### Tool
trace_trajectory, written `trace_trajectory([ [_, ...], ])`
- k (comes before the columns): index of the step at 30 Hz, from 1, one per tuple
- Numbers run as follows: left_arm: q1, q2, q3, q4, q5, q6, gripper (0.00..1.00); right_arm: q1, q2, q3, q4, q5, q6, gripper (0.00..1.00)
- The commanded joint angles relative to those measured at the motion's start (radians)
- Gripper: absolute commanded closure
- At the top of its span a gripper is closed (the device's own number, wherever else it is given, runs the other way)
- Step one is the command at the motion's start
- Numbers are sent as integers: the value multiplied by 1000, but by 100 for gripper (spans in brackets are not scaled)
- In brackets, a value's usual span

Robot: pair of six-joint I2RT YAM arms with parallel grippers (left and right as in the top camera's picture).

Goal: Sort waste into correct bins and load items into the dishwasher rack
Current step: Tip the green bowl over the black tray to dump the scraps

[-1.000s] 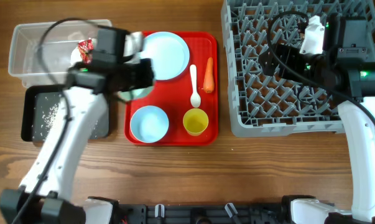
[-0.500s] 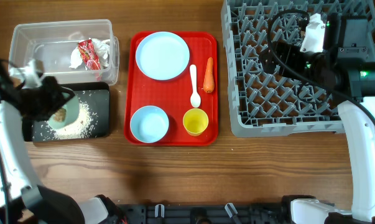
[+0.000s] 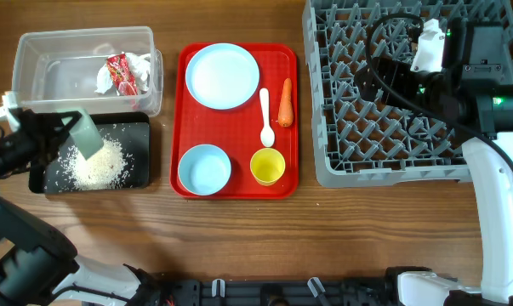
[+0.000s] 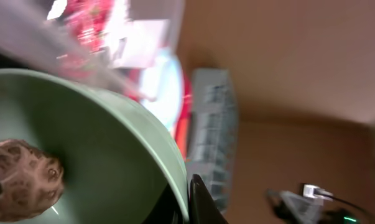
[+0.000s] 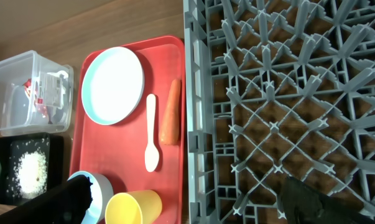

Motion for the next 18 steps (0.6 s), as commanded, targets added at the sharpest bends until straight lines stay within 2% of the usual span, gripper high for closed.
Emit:
trace_trajectory([
  [1,39,2,-3,8,257,31,96,6,5,12,-2,10,4,0],
  [6,78,3,-3,-10,202,44,96,6,5,12,-5,10,3,0],
  [8,103,4,-3,-82,236,19,96,6,5,12,-4,10,4,0],
  [11,124,5,-3,-80,276,11,96,6,5,12,-1,10,3,0],
  [12,127,5,-3,-108,298,-22,96,6,5,12,-1,10,4,0],
  [14,127,3,-3,-202,356,-13,96,6,5,12,-2,10,5,0],
  [18,126,5,-3,-159,326,23,96,6,5,12,-2,10,5,0],
])
